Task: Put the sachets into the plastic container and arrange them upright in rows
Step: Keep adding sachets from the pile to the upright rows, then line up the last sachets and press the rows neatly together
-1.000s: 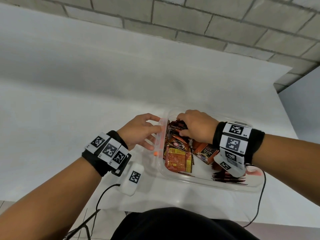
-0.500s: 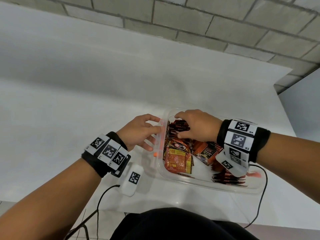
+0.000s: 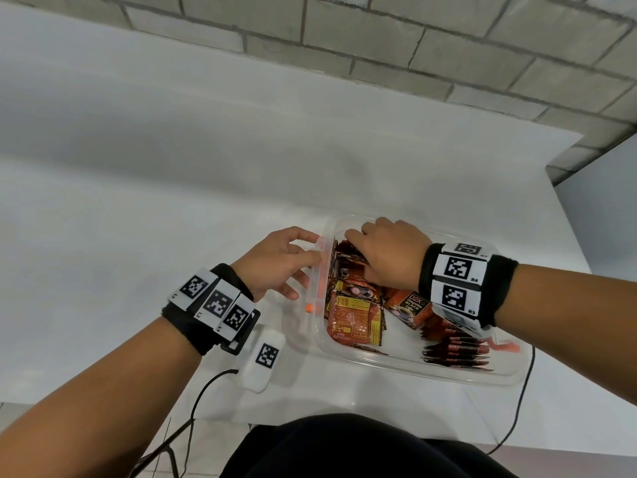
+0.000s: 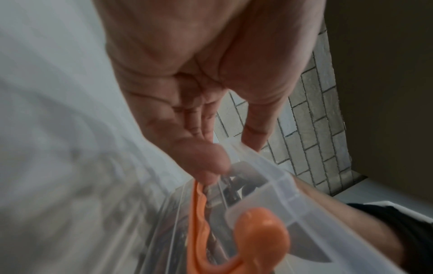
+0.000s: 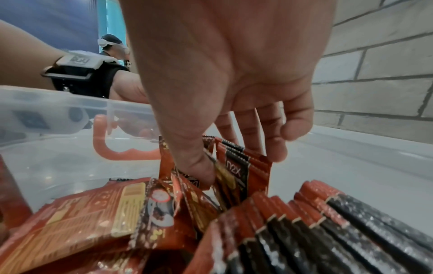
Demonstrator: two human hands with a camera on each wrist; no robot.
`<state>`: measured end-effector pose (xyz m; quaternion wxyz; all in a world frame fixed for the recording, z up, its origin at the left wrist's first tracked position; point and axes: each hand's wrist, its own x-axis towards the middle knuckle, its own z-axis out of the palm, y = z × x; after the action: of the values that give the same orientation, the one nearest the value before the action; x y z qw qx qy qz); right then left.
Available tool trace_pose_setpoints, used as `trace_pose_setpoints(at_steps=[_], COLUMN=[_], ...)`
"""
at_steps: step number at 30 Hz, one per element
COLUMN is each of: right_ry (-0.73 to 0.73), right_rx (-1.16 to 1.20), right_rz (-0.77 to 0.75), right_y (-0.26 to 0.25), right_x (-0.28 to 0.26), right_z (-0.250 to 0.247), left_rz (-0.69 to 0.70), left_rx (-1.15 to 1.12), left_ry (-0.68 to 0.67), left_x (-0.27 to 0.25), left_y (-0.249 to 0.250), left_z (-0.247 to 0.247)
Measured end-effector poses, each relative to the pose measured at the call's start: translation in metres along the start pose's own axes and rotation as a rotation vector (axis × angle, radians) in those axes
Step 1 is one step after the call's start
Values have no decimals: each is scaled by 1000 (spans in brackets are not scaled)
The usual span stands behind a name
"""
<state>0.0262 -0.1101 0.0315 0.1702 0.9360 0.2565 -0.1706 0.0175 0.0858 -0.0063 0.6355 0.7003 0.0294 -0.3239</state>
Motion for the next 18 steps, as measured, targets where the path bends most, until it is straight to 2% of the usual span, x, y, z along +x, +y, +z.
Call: trace_pose_setpoints(at_steps=[9, 18], right_ry=[17, -47], right_rx=[-176, -68], right_rz=[-24, -26], right_y=[-7, -9], right_x=[3, 7], right_z=[4, 4], left_rz=[-4, -2], left_rx=[2, 2], left_ry=[9, 10], left_x=[0, 0], left_y=[0, 0], left_z=[0, 0])
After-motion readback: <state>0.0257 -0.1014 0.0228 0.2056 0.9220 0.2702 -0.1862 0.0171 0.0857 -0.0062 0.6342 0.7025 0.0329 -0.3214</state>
